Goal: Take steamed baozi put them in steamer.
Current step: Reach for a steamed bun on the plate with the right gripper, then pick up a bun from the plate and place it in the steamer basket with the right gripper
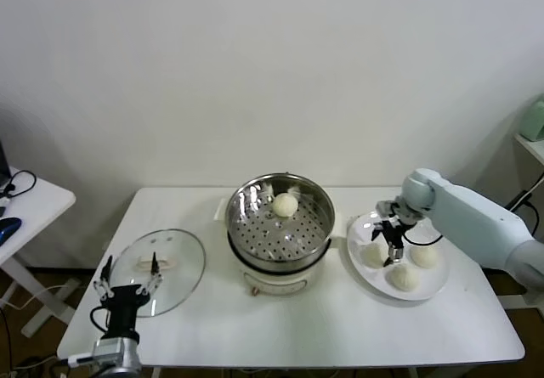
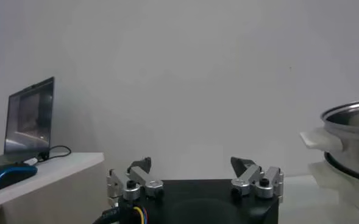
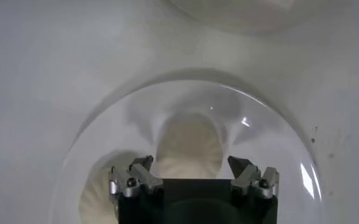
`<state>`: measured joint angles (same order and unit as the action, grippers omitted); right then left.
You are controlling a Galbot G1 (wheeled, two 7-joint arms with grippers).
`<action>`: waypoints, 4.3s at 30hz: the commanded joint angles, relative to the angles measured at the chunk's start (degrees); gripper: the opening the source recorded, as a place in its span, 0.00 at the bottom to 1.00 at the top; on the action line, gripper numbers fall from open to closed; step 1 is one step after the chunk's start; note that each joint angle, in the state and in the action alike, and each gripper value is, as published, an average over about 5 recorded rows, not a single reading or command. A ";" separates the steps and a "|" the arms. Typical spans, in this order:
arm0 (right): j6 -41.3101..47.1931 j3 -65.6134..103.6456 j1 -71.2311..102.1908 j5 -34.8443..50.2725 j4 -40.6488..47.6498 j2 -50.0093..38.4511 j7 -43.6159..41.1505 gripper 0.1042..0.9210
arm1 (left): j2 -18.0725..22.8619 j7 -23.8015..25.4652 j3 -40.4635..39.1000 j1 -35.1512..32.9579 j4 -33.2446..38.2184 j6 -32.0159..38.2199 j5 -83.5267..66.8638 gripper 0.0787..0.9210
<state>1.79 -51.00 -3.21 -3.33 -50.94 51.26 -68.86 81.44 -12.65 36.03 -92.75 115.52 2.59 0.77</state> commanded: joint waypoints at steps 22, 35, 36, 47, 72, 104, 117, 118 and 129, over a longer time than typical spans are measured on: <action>0.24 1.47 -1.29 1.35 0.80 0.59 -0.40 0.68 | -0.09 -0.03 -0.22 -0.07 -0.03 -0.13 0.18 0.88; 4.65 -5.80 -22.27 20.94 4.19 1.99 -2.17 0.68 | -0.14 0.52 -0.81 -0.17 0.10 -0.28 0.70 0.88; 5.25 -6.76 -23.84 22.98 4.25 2.36 -2.21 0.68 | -0.11 0.53 -0.95 -0.26 0.20 -0.25 0.95 0.88; 12.00 -16.07 -34.72 39.81 -0.63 7.06 -1.42 0.68 | -0.23 0.75 -2.21 -1.54 1.22 -0.05 3.28 0.88; 14.41 -22.02 -25.55 39.64 0.40 26.09 0.66 0.68 | -1.36 1.88 -3.69 -1.57 1.06 -0.87 4.90 0.88; 12.15 -20.55 -20.32 35.02 6.32 30.34 1.21 0.68 | -1.63 0.15 -4.16 -1.37 0.65 -1.50 4.65 0.88; 11.35 -20.96 -20.15 34.49 5.73 29.79 1.35 0.69 | -1.48 0.22 -4.32 -1.10 0.31 -1.66 4.69 0.88; 11.21 -21.02 -20.17 34.49 5.65 29.73 1.43 0.70 | -1.46 0.21 -4.33 -1.09 0.29 -1.65 4.70 0.88; 11.00 -22.79 -23.19 35.59 0.49 26.41 0.55 0.88 | -1.45 0.21 -4.29 -0.89 0.15 -1.74 4.71 0.88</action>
<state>12.95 -73.04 -24.70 31.79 -47.34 79.42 -67.83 80.00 -12.42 31.73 -93.67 115.72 0.91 5.44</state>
